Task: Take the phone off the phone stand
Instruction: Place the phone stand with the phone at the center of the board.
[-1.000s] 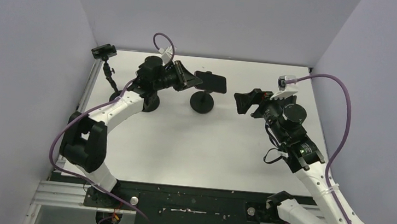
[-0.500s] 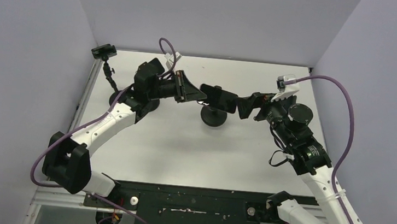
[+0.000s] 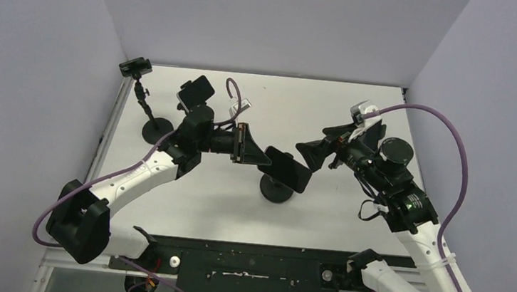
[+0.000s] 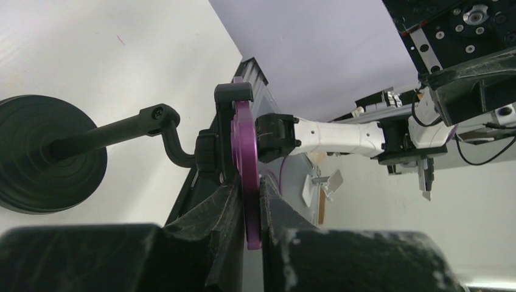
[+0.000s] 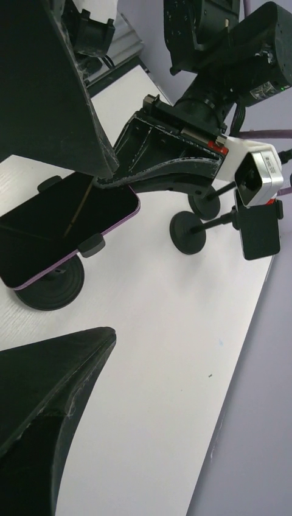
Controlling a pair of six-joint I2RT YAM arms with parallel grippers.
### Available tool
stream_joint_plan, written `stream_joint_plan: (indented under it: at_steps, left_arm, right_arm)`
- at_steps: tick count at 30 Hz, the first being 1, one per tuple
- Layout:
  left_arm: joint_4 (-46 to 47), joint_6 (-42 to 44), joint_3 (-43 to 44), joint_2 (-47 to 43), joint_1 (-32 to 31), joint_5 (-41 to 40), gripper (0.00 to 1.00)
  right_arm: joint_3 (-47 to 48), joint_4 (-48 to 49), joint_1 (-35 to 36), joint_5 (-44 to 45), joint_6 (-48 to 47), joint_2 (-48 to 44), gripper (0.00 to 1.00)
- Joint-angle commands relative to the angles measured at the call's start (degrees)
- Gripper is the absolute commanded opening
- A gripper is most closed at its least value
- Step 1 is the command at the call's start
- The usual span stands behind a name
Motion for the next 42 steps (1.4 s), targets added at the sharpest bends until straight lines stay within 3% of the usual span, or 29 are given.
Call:
stream_joint_plan:
  at_steps: [1,11,27,36,42]
  left_arm:
    - [9.7,0.6,2.1,-2.2,-1.8,5.2,0.0]
    - [12.2,0.6,0.3,1.1,-2.4,6.9,0.0]
    - [1.6,8.8,1.0,4.1,-1.9,5.2,0.0]
    - [-2.7,11.8,1.6,3.6,-1.7,2.9,0.22]
    - [-3.0,12.0,1.4,3.5,-1.4,1.7,0.3]
  right_arm:
    - [1.2,0.3,-0.2,-4.5,-0.9,0.3,1.0]
    - [-3.8,5.2,-0.2,-3.1,2.0,1.9,1.0]
    - [-5.7,7.8,-0.1,-0.6,2.8,3.2,1.0]
    - [-5.8,7.8,-0.1,0.0,2.5,3.3,1.0]
    - [-5.8,7.9,-0.1,0.0,2.6,3.7,1.0]
